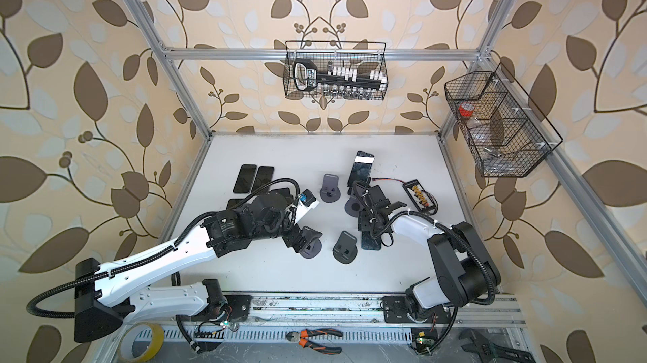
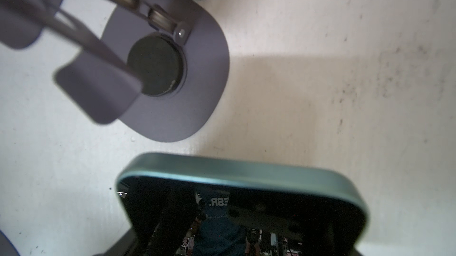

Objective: Remove the phone from the phone stand
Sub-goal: Place the phone to the middle-right of the table, then move the phone to the middle-right of the table.

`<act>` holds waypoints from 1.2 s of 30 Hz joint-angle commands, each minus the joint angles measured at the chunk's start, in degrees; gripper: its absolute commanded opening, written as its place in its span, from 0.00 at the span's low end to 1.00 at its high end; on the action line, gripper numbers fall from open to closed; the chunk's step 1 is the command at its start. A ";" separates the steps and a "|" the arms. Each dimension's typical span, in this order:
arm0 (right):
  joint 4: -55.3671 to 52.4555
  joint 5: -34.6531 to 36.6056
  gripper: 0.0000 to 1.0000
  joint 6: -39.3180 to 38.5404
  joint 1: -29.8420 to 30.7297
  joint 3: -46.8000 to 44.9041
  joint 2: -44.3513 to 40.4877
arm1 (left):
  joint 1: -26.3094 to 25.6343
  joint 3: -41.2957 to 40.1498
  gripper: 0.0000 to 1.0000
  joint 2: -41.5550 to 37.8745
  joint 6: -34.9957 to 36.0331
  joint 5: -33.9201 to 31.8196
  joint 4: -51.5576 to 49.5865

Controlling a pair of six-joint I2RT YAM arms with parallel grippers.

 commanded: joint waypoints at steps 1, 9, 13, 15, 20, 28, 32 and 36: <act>-0.77 0.40 0.72 -0.13 -0.18 -1.01 2.13 | -0.52 1.10 0.99 -1.51 -1.18 -1.14 0.15; -2.26 1.58 0.75 -1.39 -0.13 -0.10 2.63 | -0.52 1.38 0.99 -1.74 -1.51 -0.98 -0.05; -2.45 1.92 0.77 -1.58 -0.14 -0.18 2.48 | -0.52 1.48 0.99 -1.70 -1.57 -0.97 -0.12; -2.38 1.79 0.78 -1.65 -0.17 -0.17 2.56 | -0.52 1.53 0.99 -1.69 -1.60 -0.96 -0.08; -2.45 1.79 0.80 -2.07 -0.17 -0.06 3.41 | -0.52 1.69 0.99 -1.61 -1.75 -1.05 -0.14; -2.21 1.79 0.83 -1.98 -0.18 -0.45 3.31 | -0.52 1.40 0.99 -1.88 -1.98 -1.25 -0.20; -2.19 1.70 0.85 -1.97 -0.16 -0.44 3.44 | -0.52 1.07 0.99 -1.96 -2.11 -1.30 -0.10; -2.19 1.95 0.87 -1.74 -0.17 -0.57 3.40 | -0.50 0.46 0.99 -2.27 -2.46 -1.34 0.15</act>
